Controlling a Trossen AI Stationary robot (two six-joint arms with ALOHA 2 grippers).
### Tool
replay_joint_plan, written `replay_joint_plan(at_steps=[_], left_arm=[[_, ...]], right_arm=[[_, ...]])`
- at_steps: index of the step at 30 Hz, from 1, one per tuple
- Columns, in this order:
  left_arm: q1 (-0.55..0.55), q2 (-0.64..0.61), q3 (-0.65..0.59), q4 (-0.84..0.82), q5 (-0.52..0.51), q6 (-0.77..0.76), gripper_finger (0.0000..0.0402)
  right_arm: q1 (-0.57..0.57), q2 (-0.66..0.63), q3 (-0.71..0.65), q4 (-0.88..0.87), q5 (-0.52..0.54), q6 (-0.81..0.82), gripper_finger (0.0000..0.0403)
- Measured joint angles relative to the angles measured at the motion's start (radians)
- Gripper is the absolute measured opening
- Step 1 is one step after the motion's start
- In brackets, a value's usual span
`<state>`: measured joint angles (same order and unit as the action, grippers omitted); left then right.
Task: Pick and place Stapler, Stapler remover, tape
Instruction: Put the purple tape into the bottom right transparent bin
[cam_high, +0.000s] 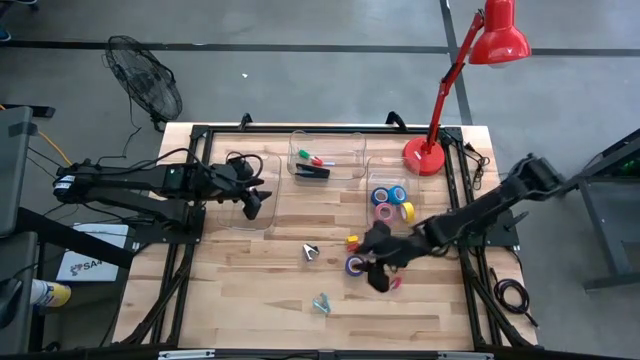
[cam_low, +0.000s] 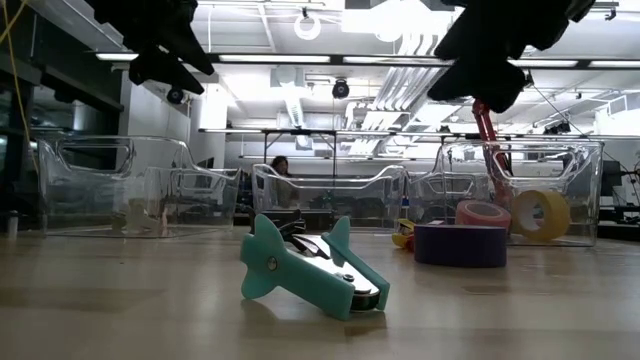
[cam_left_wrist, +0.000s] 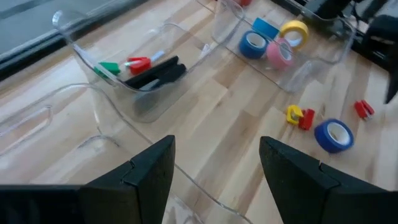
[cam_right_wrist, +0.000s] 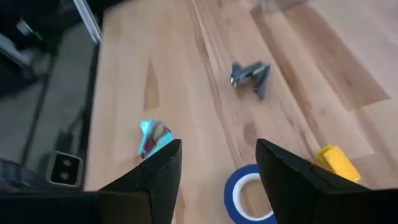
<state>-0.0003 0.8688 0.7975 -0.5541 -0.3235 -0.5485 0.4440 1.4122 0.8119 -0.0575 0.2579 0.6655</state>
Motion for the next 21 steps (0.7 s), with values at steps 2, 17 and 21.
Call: replay_joint_plan(at_steps=[2,17,21], left_arm=[[0.000,0.000,0.000,-0.002,0.009,0.010,0.0230],[0.000,0.000,0.000,-0.042,0.068,0.024,0.0230],[0.000,0.000,0.000,-0.056,0.078,0.024,0.0230]], right_arm=[[0.007,0.066,0.059,-0.064,0.003,-0.013,0.0197],[0.011,0.402,0.359,-0.372,-0.034,0.087,0.0197],[0.011,0.425,0.353,-0.381,-0.061,0.206,0.0197]])
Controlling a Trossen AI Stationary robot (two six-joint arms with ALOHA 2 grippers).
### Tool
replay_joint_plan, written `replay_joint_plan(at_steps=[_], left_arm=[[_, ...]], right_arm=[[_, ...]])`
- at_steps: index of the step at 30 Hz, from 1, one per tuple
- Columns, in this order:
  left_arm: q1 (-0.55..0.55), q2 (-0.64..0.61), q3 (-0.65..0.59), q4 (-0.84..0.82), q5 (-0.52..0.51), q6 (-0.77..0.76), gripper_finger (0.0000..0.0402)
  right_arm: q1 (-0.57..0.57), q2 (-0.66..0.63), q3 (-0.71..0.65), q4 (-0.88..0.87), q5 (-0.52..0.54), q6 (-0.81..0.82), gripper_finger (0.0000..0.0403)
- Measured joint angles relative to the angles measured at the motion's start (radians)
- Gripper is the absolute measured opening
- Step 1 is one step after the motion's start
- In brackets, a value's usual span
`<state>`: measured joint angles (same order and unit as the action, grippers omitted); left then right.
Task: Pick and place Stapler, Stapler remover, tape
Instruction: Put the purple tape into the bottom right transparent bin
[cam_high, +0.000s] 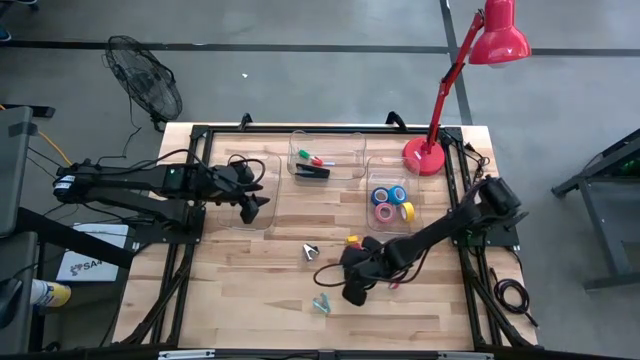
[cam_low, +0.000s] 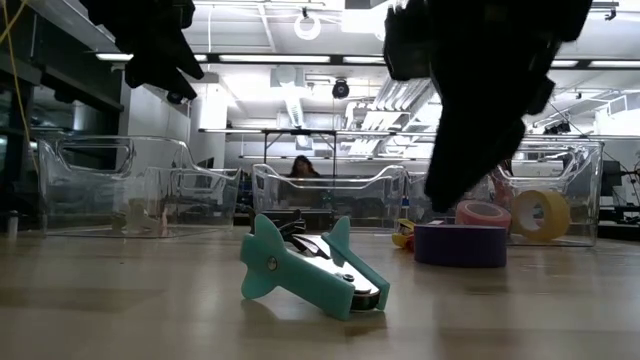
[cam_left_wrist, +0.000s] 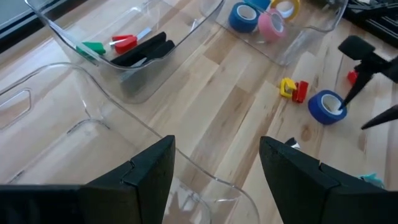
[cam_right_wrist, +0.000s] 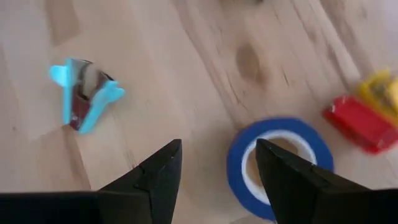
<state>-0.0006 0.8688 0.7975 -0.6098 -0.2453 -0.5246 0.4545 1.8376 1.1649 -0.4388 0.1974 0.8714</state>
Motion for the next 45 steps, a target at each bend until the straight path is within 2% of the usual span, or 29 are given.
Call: replay_joint_plan(at_steps=[5,9,26,31,41,45], left_arm=[[0.000,0.000,0.000,-0.002,0.002,0.000,0.0230],[0.000,0.000,0.000,-0.004,0.002,0.000,0.0230],[0.000,0.000,0.000,-0.026,0.000,0.000,0.0230],[0.000,0.000,0.000,-0.027,-0.002,0.000,0.0230],[0.000,0.000,0.000,-0.029,-0.011,0.000,0.0230],[0.000,0.000,0.000,-0.029,-0.011,0.000,0.0230]], right_arm=[[0.000,0.024,-0.003,-0.029,-0.004,0.116,0.0197],[0.000,0.031,-0.003,-0.029,-0.006,0.142,0.0197],[-0.003,0.073,-0.002,-0.009,-0.035,0.014,0.0195],[-0.003,0.074,-0.002,-0.014,-0.033,-0.035,0.0157],[-0.003,0.073,-0.002,-0.017,-0.063,-0.034,0.0031],[-0.003,0.042,-0.001,-0.008,-0.127,-0.008,0.0031]])
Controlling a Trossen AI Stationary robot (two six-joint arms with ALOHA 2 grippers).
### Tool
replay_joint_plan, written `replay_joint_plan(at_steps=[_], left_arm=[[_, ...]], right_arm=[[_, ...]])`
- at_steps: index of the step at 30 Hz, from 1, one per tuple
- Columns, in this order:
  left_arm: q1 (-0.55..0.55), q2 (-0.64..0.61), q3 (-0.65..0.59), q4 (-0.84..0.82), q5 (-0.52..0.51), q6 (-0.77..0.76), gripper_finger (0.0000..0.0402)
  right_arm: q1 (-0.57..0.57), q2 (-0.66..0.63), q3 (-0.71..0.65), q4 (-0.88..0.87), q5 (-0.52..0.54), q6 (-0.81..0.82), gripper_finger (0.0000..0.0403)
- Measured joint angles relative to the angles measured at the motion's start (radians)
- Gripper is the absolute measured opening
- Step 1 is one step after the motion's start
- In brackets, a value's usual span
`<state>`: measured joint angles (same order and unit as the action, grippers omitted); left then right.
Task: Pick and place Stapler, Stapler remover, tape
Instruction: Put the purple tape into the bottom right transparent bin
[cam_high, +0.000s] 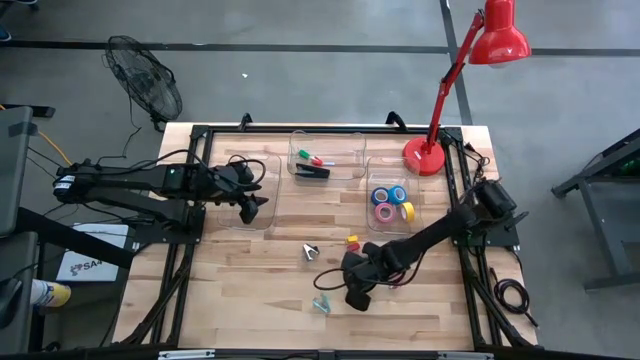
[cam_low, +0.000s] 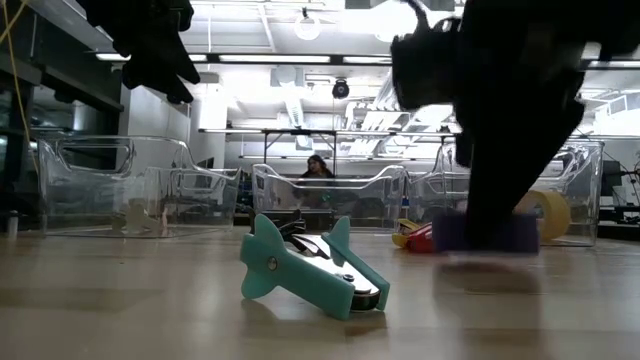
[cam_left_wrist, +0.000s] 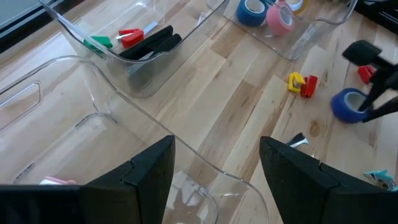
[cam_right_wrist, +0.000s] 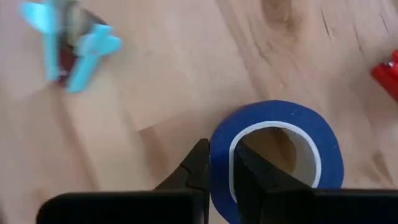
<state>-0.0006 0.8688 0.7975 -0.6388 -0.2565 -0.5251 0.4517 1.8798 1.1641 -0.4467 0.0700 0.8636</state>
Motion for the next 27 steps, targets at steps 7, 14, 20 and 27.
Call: replay_joint_plan(at_steps=[7,14,20,27], left_arm=[[0.000,0.000,0.000,0.000,0.000,0.000,0.0230],[0.000,0.000,0.000,0.001,0.001,0.000,0.0230],[0.000,0.000,0.000,0.001,0.001,-0.002,0.0230],[0.000,0.000,0.000,0.001,0.001,-0.003,0.0230]], right_arm=[[-0.010,-0.137,0.001,-0.050,0.005,0.108,0.0031],[-0.061,-0.342,0.002,-0.203,0.144,0.221,0.0031],[-0.142,-0.484,0.002,-0.427,0.235,0.297,0.0031],[-0.270,-0.509,0.000,-0.629,0.159,0.305,0.0031]])
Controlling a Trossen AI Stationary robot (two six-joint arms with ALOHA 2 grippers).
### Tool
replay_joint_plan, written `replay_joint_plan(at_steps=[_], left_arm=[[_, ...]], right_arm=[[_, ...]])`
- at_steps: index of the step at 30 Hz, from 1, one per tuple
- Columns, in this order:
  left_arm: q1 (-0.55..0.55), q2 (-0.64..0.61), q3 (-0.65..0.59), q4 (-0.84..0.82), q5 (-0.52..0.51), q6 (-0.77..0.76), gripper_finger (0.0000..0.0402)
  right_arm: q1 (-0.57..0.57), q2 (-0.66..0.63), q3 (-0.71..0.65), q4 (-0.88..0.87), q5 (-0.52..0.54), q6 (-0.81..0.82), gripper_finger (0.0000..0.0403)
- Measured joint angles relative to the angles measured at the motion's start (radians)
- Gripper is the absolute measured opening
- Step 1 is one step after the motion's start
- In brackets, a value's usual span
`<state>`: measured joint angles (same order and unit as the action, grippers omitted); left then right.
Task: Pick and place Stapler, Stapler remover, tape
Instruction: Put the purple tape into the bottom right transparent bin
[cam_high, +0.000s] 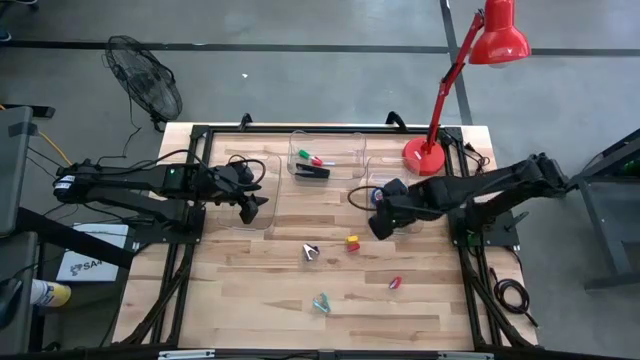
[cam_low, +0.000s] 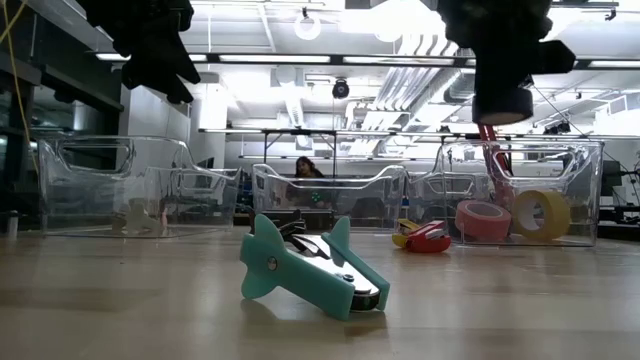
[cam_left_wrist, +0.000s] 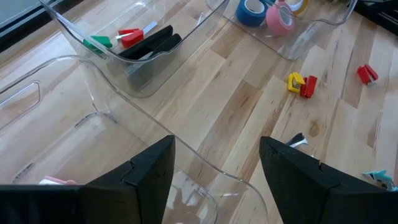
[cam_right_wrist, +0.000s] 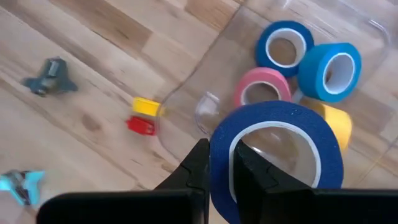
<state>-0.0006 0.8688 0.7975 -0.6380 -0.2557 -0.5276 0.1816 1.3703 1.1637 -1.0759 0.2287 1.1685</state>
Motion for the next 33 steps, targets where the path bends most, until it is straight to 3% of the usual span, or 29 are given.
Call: replay_joint_plan(at_steps=[15,23,33], left_arm=[[0.000,0.000,0.000,0.000,0.001,-0.001,0.0230],[0.000,0.000,0.000,0.000,0.003,-0.001,0.0230],[0.000,0.000,0.000,-0.001,0.003,-0.001,0.0230]], right_arm=[[-0.144,0.178,0.000,-0.047,-0.185,-0.120,0.0034],[-0.174,0.270,-0.001,-0.043,-0.187,-0.157,0.0041],[-0.189,0.294,-0.001,-0.036,-0.183,-0.183,0.0053]])
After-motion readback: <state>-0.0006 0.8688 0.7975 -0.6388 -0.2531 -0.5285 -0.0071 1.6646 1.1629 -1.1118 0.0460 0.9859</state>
